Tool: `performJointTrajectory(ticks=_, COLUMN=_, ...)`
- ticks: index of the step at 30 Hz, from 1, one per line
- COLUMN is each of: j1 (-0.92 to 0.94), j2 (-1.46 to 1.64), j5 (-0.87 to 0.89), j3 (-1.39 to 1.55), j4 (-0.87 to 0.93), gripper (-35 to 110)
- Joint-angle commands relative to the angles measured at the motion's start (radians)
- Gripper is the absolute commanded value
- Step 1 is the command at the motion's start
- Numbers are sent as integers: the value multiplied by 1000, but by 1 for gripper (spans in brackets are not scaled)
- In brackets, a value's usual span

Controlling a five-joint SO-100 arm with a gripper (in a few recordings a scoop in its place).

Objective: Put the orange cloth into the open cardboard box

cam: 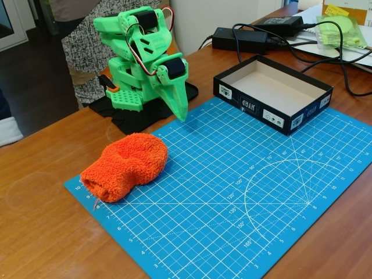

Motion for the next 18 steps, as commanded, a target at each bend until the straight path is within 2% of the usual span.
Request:
performJointTrajectory(ticks=1, j1=14, j2=14, j5=-11, j3=6, j4=11, gripper=0)
performJointTrajectory(ticks=8, j1=37, j2=14, j5=6, j3=6, j4=9, gripper=0)
performJointTrajectory(ticks=13, j1=2, j2=14, j5=-74, j3=6, j4=5, gripper=1)
performJointTrajectory(ticks=18, j1=127, j2=11, j5=-112, j3=-100, j4=51, gripper=8)
